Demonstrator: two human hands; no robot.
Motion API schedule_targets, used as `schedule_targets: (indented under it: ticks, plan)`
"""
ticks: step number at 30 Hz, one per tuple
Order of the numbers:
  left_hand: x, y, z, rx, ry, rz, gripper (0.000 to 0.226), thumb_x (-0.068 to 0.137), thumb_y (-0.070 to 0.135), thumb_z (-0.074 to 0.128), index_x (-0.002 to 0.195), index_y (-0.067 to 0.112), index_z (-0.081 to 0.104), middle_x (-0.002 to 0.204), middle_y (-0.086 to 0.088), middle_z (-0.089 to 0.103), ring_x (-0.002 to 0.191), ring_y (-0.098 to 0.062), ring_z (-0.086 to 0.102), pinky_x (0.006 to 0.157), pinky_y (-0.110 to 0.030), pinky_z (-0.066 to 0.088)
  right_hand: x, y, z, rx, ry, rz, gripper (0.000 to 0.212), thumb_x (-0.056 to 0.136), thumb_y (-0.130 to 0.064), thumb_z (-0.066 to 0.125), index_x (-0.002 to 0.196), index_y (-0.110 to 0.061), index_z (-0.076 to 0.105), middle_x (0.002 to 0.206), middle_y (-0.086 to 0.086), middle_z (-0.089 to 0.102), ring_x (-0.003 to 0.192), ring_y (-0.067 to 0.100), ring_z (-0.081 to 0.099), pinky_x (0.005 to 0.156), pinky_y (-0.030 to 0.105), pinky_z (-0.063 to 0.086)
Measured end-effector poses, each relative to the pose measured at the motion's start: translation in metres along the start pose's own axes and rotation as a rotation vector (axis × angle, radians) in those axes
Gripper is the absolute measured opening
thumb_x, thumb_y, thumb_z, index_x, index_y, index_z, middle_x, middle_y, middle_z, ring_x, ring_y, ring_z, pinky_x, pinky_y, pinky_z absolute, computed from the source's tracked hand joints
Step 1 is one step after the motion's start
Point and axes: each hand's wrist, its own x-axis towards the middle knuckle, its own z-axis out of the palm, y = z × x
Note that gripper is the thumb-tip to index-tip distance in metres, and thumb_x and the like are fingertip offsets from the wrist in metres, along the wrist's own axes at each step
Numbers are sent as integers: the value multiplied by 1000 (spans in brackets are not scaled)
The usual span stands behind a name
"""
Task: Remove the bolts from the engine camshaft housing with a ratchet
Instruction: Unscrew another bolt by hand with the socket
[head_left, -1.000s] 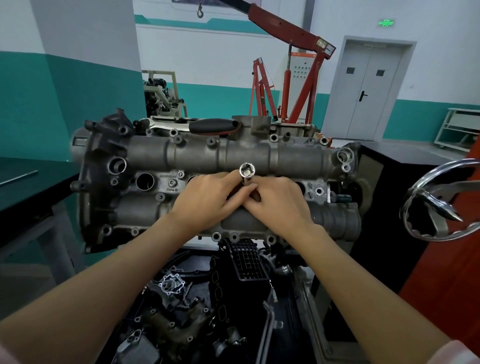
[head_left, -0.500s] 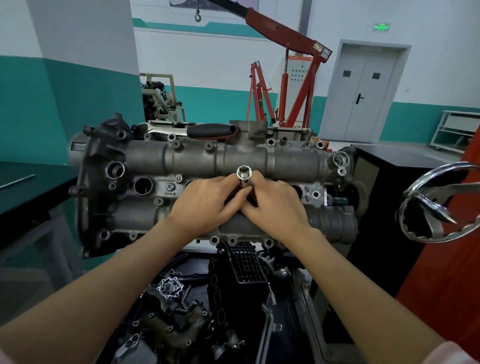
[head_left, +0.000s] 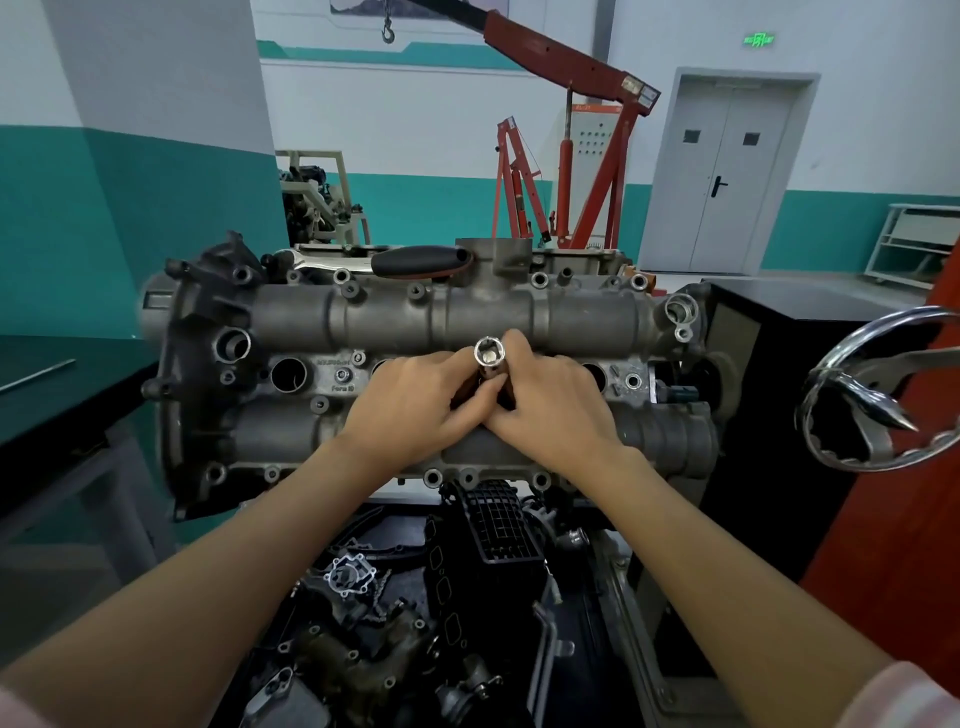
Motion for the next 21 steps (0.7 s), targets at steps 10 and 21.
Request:
schedule_targets:
  ticks: [10,21]
  plan:
    - [0,-2,2,4,0,-17,56,88,50,31,91,7,67,71,-7,67,61,-29,63,50,-38,48,1,2,2,-83,0,-11,26,89,-32,44,99,-13,59,84,6,66,79,26,58,63,27,22]
    - [0,-2,2,38,8,8,52,88,46,30,82,6,63,65,-8,63,55,-33,60,47,-29,36,2,0,-1,-45,-3,4,27,90,-33,45,88,-14,64,76,5,65,76,25,59,61,27,20]
